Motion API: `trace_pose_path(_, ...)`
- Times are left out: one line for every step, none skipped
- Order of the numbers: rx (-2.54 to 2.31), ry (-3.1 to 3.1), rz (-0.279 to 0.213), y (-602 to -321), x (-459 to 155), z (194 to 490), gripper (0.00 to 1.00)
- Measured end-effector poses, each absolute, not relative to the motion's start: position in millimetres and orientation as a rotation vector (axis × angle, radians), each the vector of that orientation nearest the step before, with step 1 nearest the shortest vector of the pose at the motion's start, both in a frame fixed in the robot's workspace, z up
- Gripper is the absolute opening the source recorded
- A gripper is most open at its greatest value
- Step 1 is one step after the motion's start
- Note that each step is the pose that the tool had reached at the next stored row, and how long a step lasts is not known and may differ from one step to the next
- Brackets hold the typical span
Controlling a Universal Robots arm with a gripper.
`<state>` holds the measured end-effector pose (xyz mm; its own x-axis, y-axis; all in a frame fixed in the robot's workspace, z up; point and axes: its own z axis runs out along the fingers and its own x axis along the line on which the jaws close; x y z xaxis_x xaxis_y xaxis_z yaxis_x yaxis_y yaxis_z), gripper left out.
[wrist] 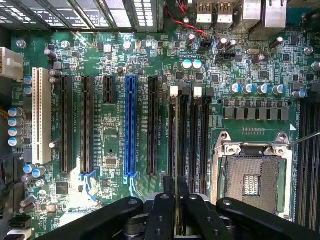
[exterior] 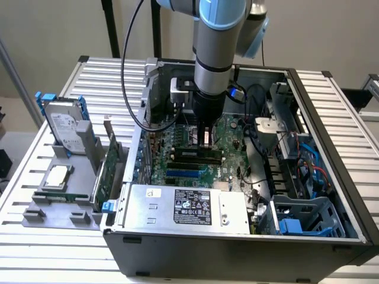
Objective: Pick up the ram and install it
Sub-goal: 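Press down the ram until it locks into place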
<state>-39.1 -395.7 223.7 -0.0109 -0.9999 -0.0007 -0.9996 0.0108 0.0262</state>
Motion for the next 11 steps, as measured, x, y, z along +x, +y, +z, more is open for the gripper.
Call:
trace_pose_path(2.197, -2.221, -0.030, -395.6, -39.1, 223.7, 0.00)
trace_pose_path(2.197, -2.221, -0.030, -395.6, -39.1, 223.7, 0.00)
trace_pose_path(2.197, -2.220, -0.030, -395.6, -39.1, 223.7, 0.00)
trace_pose_path(2.197, -2.220, -0.030, -395.7, -39.1, 223.7, 0.00)
trace_pose_path(2.197, -2.220, -0.030, -395.6, -39.1, 223.7, 0.00)
trace_pose_path(2.198, -2.220, -0.029, -395.6, -39.0, 223.7, 0.00)
trace_pose_path(2.198, -2.220, -0.028, -395.7, -39.0, 223.7, 0.00)
trace_pose_path(2.199, -2.221, -0.027, -395.6, -39.1, 223.6, 0.00)
trace_pose_path(2.199, -2.221, -0.026, -395.6, -39.1, 223.6, 0.00)
trace_pose_path(2.200, -2.221, -0.025, -395.7, -39.1, 223.5, 0.00)
trace_pose_path(2.200, -2.222, -0.024, -395.7, -39.1, 223.4, 0.00)
